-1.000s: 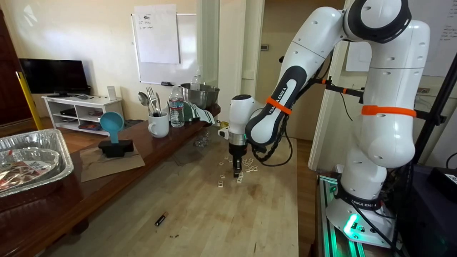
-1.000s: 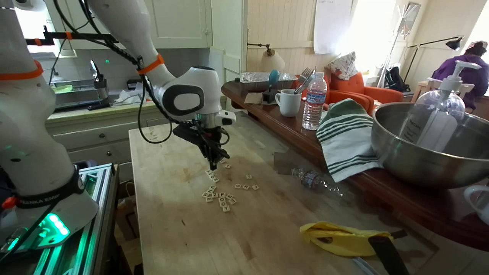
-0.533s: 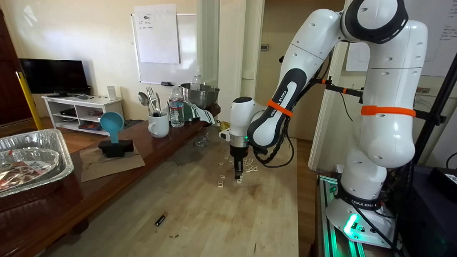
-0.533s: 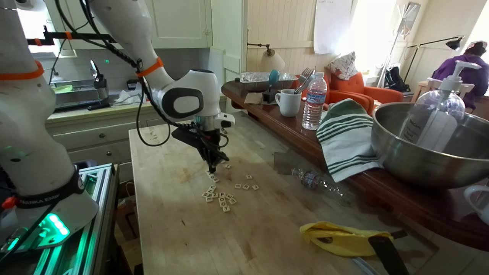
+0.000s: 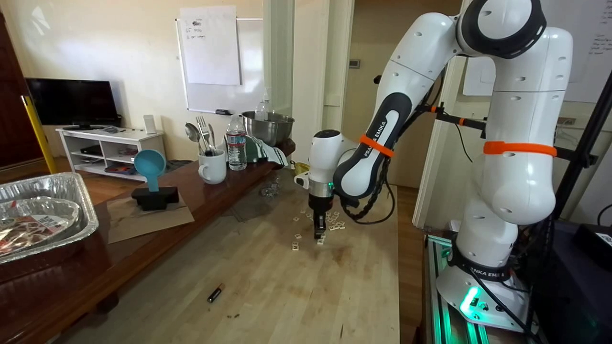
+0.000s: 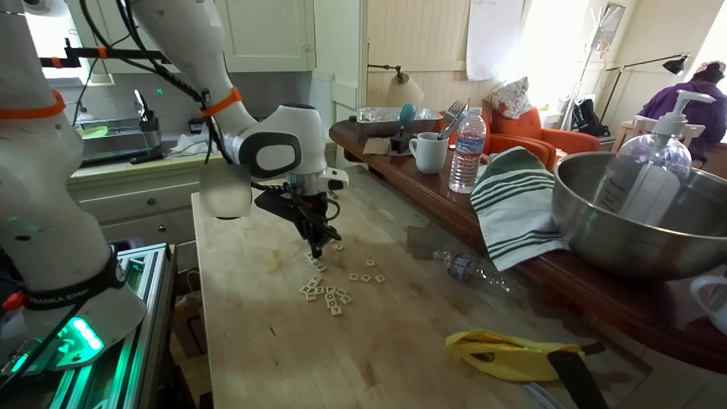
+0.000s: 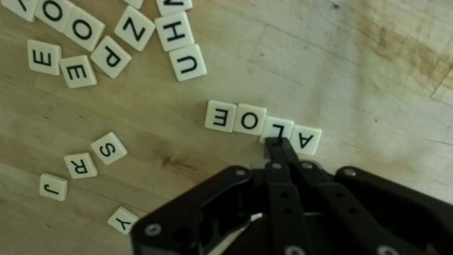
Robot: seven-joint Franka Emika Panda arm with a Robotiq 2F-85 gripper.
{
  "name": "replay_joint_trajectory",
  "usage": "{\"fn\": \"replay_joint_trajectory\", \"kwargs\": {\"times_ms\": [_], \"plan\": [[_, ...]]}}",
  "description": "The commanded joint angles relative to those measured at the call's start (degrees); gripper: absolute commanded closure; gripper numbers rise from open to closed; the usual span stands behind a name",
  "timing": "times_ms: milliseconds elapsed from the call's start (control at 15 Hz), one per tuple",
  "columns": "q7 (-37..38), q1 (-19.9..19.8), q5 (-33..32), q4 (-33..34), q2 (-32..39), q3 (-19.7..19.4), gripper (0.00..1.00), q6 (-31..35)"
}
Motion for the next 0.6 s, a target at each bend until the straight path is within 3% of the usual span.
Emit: {"fn": "replay_joint_trajectory", "kwargs": {"times_ms": [0,267,533], "plan": [[0.79,-0.34,-2.12,-1.64,-0.02,-0.17,1.0,2.2],[-0.65,-0.26,0.1,-1.7,0.71,0.76,1.0,2.82],[-5.25,0.13,8.39,-0.9,1.95,4.04,1.0,1.77]]}}
